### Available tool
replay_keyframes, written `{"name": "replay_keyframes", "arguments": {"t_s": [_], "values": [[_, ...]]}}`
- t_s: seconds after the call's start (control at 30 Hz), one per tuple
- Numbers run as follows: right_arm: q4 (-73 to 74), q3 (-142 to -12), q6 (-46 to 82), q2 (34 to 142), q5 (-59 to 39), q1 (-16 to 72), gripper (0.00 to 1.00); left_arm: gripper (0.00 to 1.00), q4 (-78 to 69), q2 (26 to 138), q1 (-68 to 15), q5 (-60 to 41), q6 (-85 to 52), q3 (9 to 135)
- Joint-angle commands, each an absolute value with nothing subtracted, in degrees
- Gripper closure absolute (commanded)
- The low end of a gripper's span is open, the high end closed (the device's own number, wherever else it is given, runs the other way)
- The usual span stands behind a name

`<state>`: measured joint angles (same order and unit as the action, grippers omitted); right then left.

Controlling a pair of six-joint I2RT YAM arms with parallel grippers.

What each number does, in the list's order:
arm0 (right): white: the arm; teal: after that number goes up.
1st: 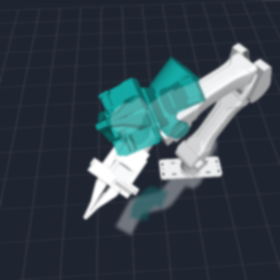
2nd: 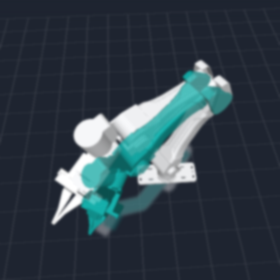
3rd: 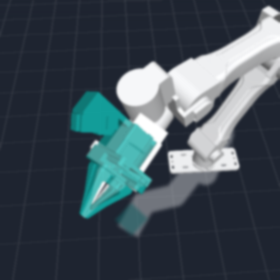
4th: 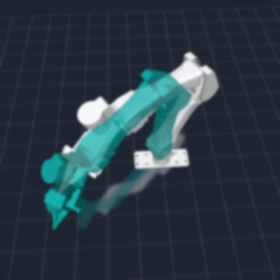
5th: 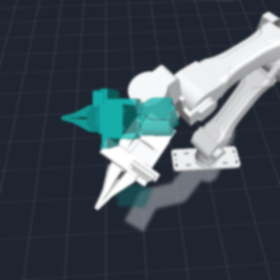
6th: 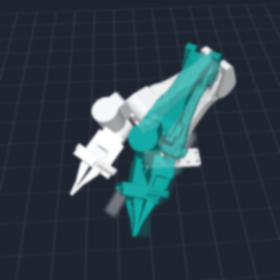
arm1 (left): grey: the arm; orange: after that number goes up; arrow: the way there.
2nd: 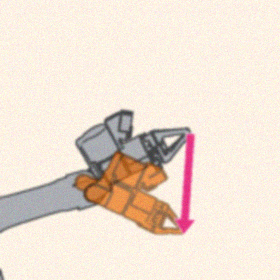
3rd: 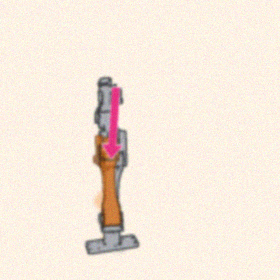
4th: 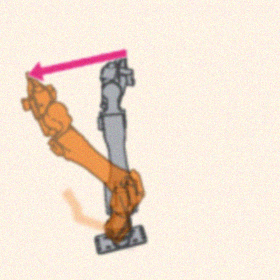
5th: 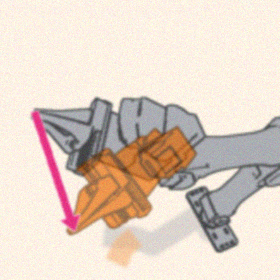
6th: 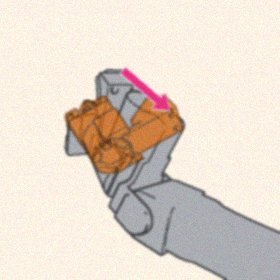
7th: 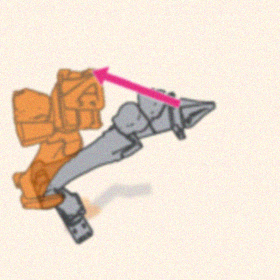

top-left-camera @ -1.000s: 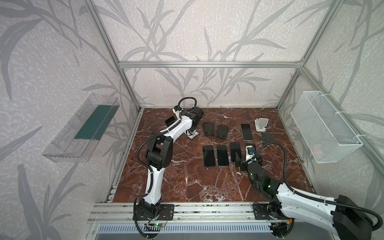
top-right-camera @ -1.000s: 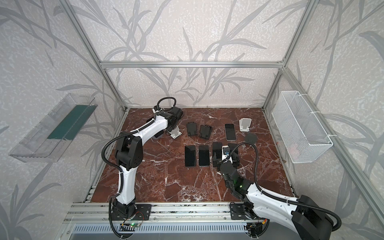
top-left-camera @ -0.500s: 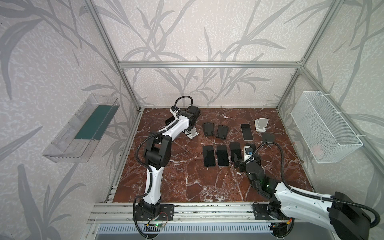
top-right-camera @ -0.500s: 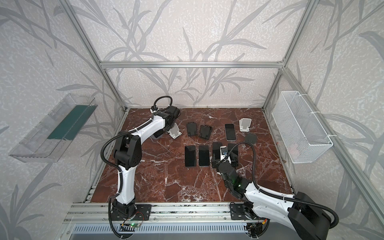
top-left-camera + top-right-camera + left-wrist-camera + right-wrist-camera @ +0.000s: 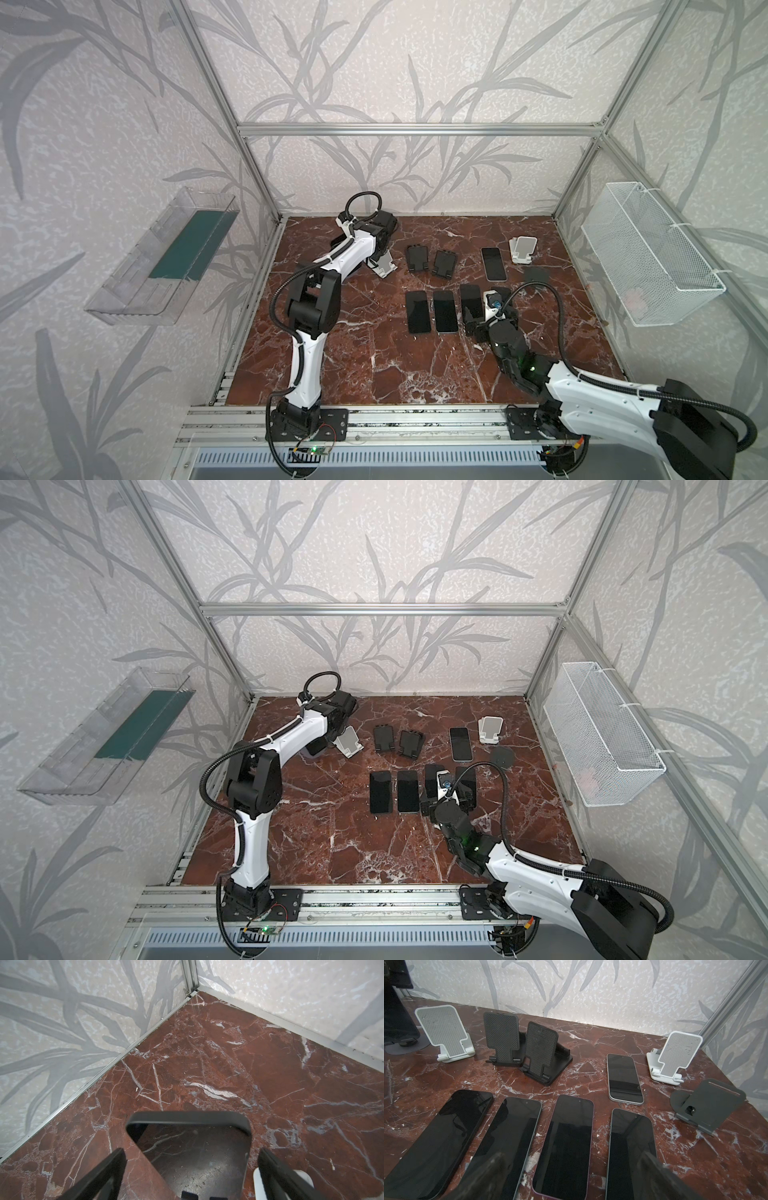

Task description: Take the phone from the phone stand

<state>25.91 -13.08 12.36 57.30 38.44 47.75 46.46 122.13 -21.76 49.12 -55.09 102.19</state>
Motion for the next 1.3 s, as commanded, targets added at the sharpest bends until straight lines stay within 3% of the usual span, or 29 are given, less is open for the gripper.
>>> {"name": "replay_keyframes", "arguments": {"t_s": [0.0,0.9,1.27], "values": [[27.16,-14.46,12.66,57.21,38.22,47.64,0.01,0.01,44.27,121.35,-21.52,49.2,-53.43,101.58],[26.59,-14.79,13.27,56.67,36.01,47.61,0.01,0.02,43.16,123.38,-20.57,49.68,-53.98,100.89],[26.78,-14.78,13.49,56.73,35.76,47.64,0.01,0.09,41.47,124.65,-20.57,50.46,-54.34,100.05]]}}
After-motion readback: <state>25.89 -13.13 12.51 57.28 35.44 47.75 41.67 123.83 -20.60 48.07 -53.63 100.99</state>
